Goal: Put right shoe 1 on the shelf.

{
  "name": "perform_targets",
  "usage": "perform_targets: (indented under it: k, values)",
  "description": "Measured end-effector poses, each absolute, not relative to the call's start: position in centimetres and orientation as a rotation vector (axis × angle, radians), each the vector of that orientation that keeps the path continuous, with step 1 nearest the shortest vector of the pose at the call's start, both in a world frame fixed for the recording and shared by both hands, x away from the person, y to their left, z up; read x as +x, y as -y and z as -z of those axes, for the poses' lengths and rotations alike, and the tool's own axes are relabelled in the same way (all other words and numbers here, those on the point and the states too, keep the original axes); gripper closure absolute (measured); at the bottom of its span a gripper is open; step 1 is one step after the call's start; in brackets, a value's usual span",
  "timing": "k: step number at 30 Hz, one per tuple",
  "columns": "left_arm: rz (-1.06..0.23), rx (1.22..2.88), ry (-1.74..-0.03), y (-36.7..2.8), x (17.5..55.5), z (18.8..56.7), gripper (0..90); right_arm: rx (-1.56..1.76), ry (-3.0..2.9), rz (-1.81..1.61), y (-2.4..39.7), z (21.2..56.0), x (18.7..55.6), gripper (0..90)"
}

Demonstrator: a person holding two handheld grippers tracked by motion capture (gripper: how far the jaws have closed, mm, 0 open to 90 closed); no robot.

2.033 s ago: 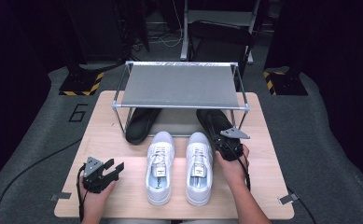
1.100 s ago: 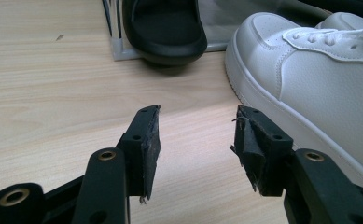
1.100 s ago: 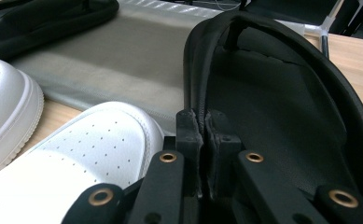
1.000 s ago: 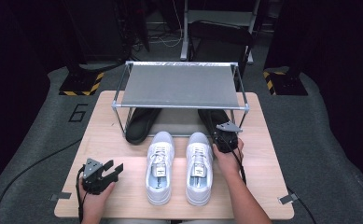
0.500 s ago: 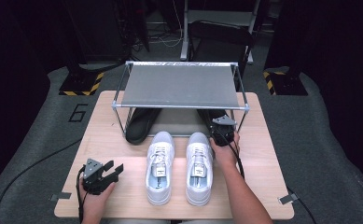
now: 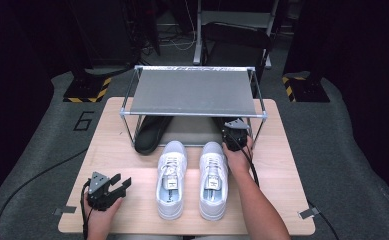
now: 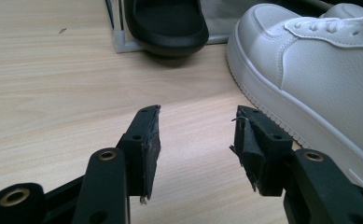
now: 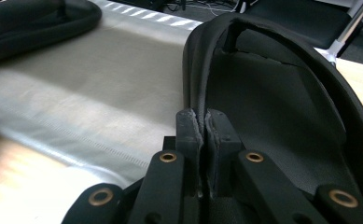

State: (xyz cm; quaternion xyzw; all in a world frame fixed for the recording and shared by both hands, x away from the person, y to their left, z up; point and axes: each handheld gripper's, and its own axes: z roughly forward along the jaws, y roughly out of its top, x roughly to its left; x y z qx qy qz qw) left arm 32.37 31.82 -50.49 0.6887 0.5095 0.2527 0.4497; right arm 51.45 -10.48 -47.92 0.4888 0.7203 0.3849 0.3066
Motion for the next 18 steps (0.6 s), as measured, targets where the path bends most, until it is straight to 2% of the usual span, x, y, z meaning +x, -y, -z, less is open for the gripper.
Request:
perform_targets:
  k: [18]
  values:
    - [-0.625, 1.735, -1.247, -31.3, 31.9, 50.5, 50.6, 1.317, -1.891, -1.003, 10.3, 48.9, 52.9, 84.4]
